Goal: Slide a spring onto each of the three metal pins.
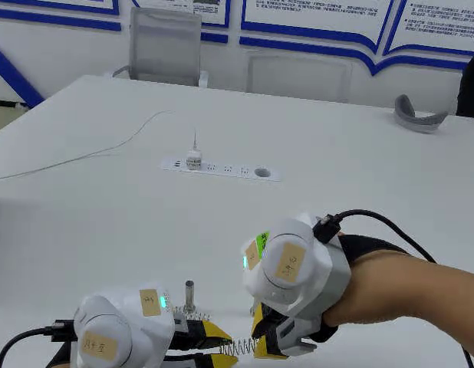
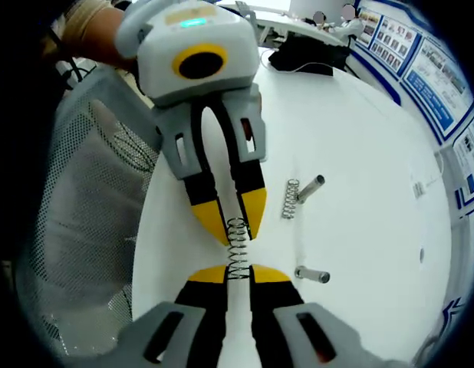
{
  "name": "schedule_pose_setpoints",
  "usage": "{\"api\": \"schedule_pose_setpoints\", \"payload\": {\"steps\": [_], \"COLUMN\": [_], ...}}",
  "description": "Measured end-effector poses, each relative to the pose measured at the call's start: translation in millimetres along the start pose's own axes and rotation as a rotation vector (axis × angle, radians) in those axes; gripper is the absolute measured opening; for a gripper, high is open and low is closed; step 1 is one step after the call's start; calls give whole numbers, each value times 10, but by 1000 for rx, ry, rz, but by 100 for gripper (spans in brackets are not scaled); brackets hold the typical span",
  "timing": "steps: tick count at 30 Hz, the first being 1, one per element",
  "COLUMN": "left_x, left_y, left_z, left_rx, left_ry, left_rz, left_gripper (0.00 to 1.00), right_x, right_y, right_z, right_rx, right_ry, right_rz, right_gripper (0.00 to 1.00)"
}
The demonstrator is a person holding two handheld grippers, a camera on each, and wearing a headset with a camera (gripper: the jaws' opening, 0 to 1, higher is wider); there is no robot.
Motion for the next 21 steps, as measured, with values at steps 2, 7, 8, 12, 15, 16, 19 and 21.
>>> {"api": "schedule_pose_setpoints", "payload": {"steps": [2, 7, 8, 12, 15, 16, 19, 21], "left_x": [1, 4, 5, 4, 1, -1, -4, -5], "left_y": [1, -5, -5, -9, -13, -14, -18, -20], "left_z": [-2, -5, -7, -10, -8, -8, -9, -8], "left_rx": [0, 1, 1, 2, 4, 5, 5, 7], "left_ry": [1, 3, 3, 3, 2, 1, 0, 0], "left_rz": [0, 1, 2, 3, 4, 5, 5, 7], "left_gripper": [12, 12, 12, 12, 11, 11, 11, 11], "right_x": [-29, -112, -131, -186, -218, -230, -265, -295], "right_y": [0, 4, 4, 6, 7, 8, 9, 11], "right_z": [-16, -54, -59, -71, -77, -79, -82, -83], "right_rx": [2, 5, 6, 9, 10, 10, 10, 10], "right_ry": [-2, -14, -18, -29, -35, -36, -42, -50], "right_rz": [-9, -21, -22, -29, -35, -38, -44, -45], "right_gripper": [12, 12, 12, 12, 12, 12, 12, 12]}}
Point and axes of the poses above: the centre of the closed fingertips' face, and the gripper's own axes: z roughly forward along the fingers, y roughly to its left, x roughly out of its underside, the point moved 1 cm from there along -z, roughly backward along the fingers, and after that the axes turned 14 degrees about -y, right-handed, at the moved point
